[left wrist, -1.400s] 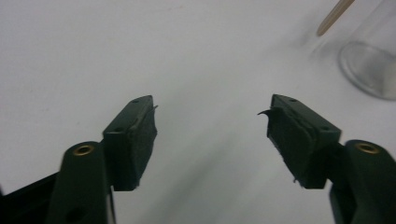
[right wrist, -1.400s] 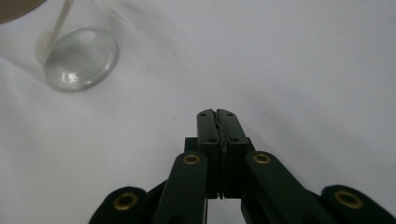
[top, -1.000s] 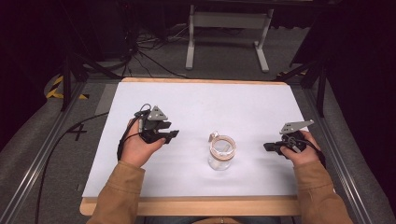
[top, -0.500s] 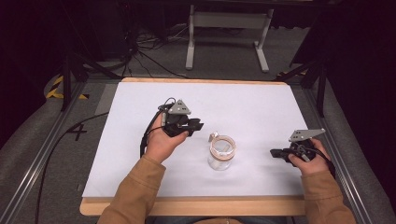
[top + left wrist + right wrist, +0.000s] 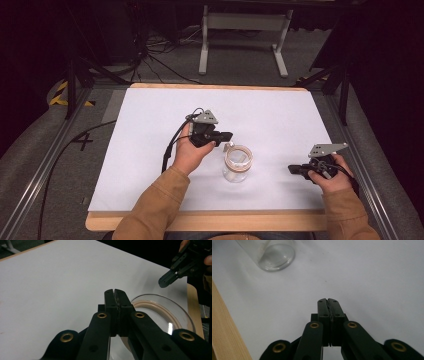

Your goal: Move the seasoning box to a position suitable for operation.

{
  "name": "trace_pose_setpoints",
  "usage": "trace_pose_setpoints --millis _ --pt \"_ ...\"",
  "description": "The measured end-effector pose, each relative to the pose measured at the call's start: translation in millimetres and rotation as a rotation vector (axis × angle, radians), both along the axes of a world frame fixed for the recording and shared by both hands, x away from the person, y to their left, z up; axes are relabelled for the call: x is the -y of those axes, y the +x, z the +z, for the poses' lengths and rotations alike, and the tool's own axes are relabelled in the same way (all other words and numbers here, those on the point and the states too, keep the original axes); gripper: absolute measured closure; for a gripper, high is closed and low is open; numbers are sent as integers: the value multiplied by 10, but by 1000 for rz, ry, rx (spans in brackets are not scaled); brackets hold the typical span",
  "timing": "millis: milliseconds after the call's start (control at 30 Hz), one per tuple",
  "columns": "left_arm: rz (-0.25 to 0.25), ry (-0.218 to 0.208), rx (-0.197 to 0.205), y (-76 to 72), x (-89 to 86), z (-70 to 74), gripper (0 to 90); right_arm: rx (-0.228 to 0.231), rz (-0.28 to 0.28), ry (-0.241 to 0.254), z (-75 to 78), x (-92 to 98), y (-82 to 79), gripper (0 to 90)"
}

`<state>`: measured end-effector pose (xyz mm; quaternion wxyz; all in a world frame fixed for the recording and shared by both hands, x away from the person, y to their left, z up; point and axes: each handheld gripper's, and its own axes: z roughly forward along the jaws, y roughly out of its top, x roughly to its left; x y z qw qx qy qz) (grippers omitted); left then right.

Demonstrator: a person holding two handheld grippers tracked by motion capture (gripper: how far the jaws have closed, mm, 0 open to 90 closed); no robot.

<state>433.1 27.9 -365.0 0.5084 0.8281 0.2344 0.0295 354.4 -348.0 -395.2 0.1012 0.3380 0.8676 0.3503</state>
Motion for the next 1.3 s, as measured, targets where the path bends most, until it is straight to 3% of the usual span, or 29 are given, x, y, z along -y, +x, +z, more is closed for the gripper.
trace_pose_setpoints --millis 33,367,600,700,1000,1300 --pt "-8 21 2 10 29 -20 897 -1 5 2 2 -10 -5 900" --pt "0 39 2 18 44 -32 897 14 42 17 26 -129 -43 900" --pt "-3 40 3 15 46 -31 897 63 115 159 123 -465 -125 900" --pt "-3 46 9 13 49 -28 897 91 137 190 160 -616 -161 900" --pt "-5 44 8 20 50 -28 897 110 155 214 145 -831 -183 900" --pt "-5 45 2 26 50 -33 897 111 160 213 134 -889 -178 900"
